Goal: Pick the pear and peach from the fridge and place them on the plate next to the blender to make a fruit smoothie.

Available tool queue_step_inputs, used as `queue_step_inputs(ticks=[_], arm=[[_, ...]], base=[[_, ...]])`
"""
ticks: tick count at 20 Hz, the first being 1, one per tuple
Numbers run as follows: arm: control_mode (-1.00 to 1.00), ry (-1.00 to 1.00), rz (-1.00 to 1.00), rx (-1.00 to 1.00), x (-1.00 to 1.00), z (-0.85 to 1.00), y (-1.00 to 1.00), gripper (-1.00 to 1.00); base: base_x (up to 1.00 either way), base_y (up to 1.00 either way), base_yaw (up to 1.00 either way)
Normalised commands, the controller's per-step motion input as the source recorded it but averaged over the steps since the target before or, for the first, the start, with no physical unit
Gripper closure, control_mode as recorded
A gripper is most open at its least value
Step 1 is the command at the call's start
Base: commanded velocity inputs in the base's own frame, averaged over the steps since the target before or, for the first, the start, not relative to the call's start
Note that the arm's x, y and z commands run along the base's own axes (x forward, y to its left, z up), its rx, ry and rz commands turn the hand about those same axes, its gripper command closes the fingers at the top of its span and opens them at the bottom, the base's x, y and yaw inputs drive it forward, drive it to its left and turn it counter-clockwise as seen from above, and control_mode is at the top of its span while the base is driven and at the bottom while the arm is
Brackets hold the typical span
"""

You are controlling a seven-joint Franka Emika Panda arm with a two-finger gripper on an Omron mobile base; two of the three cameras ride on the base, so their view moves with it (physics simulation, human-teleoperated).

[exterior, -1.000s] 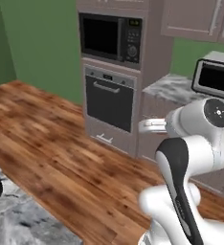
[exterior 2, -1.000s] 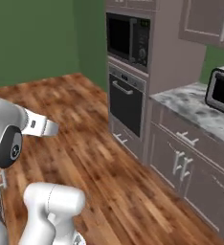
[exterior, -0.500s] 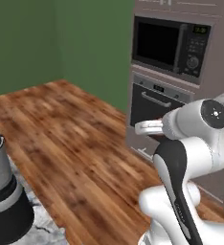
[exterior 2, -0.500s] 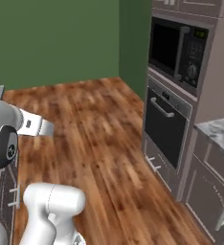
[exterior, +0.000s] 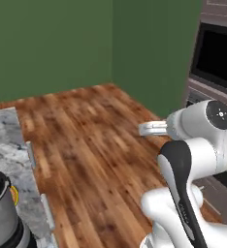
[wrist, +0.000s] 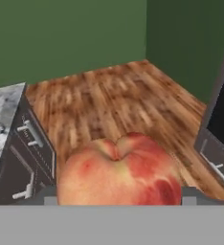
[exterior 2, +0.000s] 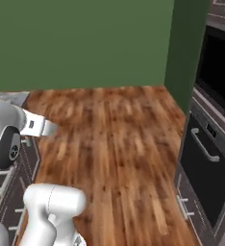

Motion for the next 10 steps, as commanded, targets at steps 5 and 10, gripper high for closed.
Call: queue_step_inputs(ticks=[5, 10], arm=[[1.00, 0.00, 0.00, 0.00, 0.00, 0.00, 0.00, 1.00], [1.00, 0.00, 0.00, 0.00, 0.00, 0.00, 0.00, 1.00]], base=[[1.00, -0.03, 0.69], [1.00, -0.09, 0.72]])
